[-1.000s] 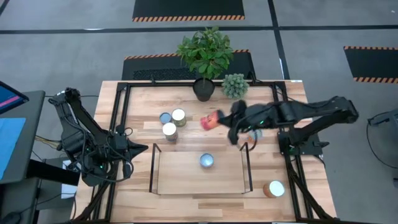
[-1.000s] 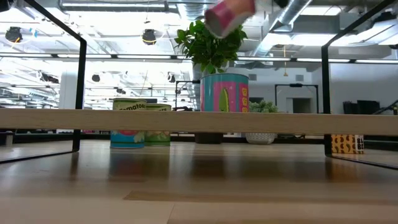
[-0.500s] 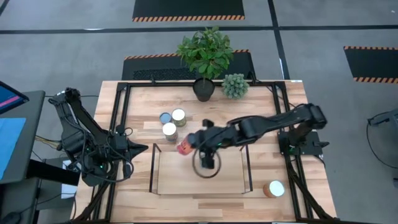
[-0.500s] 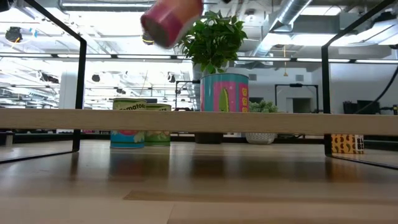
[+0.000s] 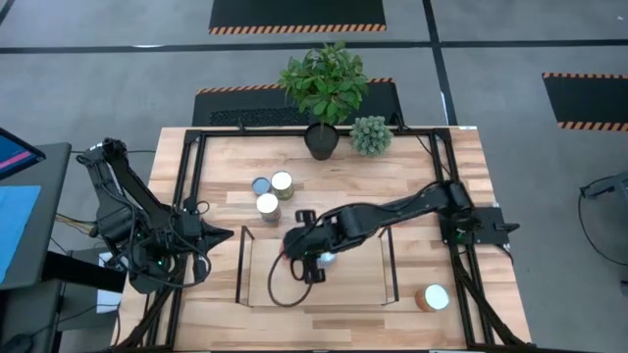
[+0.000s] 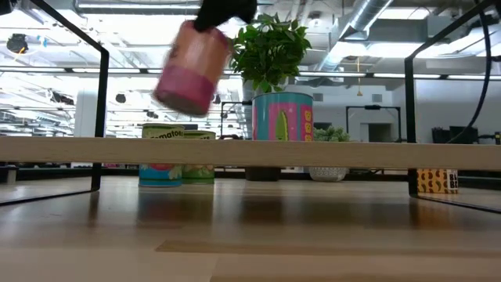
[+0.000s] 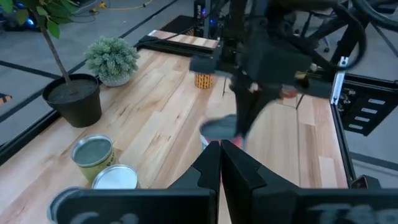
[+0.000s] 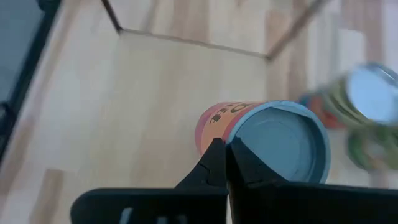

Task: Pick and place cans onto a shelf
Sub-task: Put the orange mix fruit can on the shelf

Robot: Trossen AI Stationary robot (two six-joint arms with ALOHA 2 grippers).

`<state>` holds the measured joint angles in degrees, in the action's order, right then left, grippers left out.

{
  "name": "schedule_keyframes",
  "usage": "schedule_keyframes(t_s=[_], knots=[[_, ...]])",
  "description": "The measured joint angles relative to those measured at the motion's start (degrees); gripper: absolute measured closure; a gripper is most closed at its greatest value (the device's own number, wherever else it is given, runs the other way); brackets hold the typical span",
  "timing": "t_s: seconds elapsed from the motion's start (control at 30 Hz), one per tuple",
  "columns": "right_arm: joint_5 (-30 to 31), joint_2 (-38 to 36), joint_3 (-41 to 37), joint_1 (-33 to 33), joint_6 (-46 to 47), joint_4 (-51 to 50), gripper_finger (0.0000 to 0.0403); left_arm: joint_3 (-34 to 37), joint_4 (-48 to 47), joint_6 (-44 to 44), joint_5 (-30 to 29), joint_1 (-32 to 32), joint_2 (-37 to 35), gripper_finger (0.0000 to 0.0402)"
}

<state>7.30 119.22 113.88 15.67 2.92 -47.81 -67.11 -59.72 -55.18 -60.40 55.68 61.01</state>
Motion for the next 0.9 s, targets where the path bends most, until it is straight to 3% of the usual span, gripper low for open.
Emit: schedule_keyframes(t_s=[0.23,0.9], knots=[[-0.5,4.0,1.3,2.1,-0.1,-2.2,0.0399,0.0,0.0,0.0,0.4,0.0,0.0,0.0401],[-0.2,3.8,1.3,3.1,3.1,-7.5,0.0396,0.0,0.0,0.7,0.7,0.0,0.0,0.0401]])
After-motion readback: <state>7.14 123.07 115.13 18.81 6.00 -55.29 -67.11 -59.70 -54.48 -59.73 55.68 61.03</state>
